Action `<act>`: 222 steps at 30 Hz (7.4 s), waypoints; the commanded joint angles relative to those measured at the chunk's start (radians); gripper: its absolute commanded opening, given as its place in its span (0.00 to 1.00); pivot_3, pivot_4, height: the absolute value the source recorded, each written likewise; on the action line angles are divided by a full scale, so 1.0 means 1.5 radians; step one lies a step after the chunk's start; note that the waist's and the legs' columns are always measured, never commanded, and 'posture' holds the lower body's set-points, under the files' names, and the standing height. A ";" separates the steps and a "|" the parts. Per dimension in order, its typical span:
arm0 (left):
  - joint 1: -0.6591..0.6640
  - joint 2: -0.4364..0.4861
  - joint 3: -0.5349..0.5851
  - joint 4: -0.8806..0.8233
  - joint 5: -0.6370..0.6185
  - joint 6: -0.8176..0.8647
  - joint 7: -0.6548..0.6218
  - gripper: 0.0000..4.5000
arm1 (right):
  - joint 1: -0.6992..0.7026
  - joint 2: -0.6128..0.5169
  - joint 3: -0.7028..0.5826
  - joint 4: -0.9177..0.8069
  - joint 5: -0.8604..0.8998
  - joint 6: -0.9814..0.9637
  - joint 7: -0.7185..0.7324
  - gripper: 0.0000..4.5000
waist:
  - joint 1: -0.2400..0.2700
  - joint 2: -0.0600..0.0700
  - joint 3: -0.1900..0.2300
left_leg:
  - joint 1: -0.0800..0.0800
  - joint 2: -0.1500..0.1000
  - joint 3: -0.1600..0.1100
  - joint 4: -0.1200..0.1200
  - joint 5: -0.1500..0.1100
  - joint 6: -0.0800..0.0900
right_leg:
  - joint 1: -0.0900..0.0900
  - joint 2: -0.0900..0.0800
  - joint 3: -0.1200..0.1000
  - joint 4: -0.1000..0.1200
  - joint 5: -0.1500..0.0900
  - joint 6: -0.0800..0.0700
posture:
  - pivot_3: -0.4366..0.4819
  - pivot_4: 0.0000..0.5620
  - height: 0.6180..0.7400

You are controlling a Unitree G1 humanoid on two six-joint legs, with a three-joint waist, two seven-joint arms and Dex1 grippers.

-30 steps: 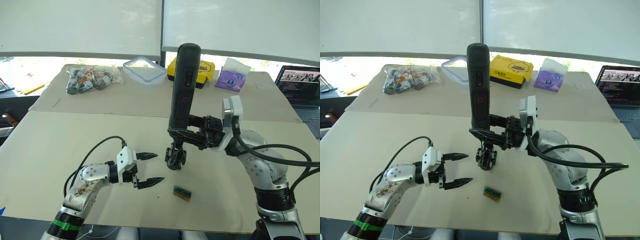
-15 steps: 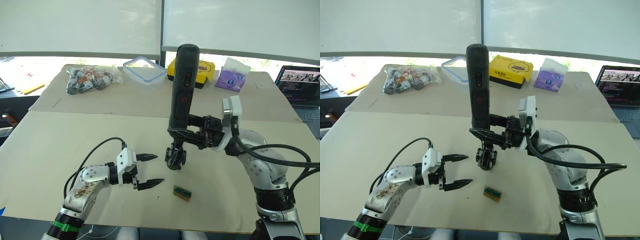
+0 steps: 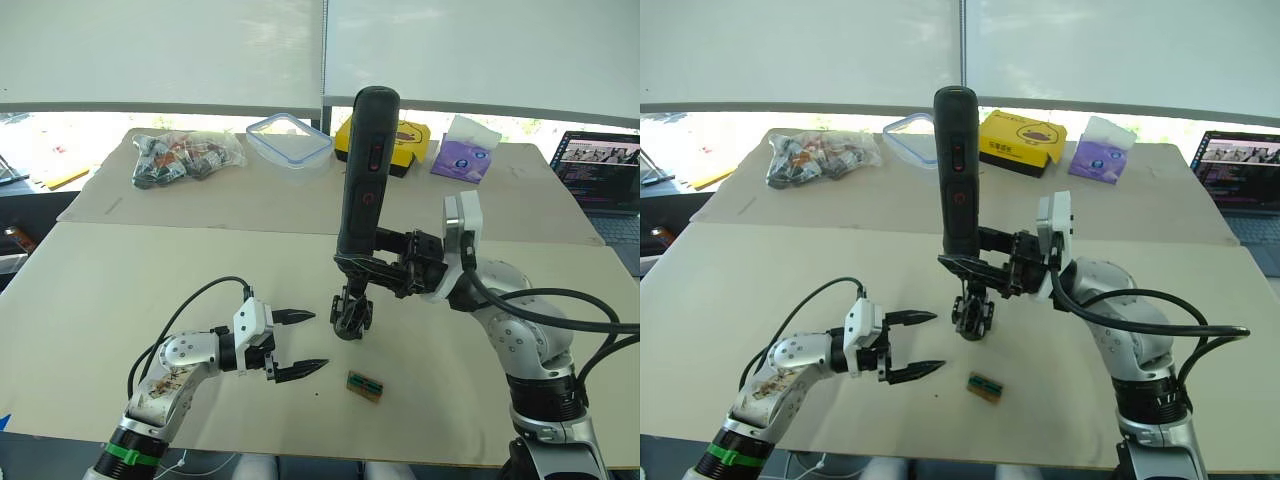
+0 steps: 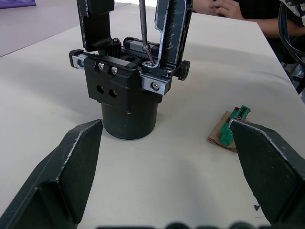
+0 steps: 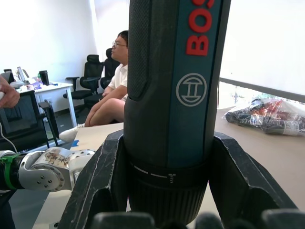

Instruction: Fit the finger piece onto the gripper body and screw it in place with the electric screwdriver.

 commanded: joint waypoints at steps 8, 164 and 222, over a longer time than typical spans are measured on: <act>0.001 -0.001 -0.001 -0.003 0.000 -0.019 -0.005 1.00 | -0.018 0.001 -0.016 -0.021 0.004 -0.029 0.002 0.43 | 0.000 0.000 0.000 | 0.000 0.000 0.000 0.000 0.000 0.000 | 0.000 0.000 0.000 0.000 0.000 0.000 | 0.48 0.27 1.00; -0.107 -0.107 -0.076 0.110 0.091 0.021 0.110 1.00 | -0.015 -0.002 0.001 -0.025 -0.002 -0.034 0.002 0.43 | 0.001 0.000 0.000 | -0.001 0.000 0.000 0.001 0.000 0.000 | 0.000 0.000 0.000 0.000 0.000 0.001 | 0.48 0.27 1.00; -0.096 -0.126 -0.071 0.106 0.107 0.038 0.118 1.00 | -0.004 -0.011 0.010 -0.017 -0.005 -0.032 0.005 0.43 | 0.001 0.000 0.000 | -0.001 0.000 0.000 0.001 0.000 0.000 | 0.000 0.000 0.000 0.000 0.001 0.001 | 0.48 0.27 1.00</act>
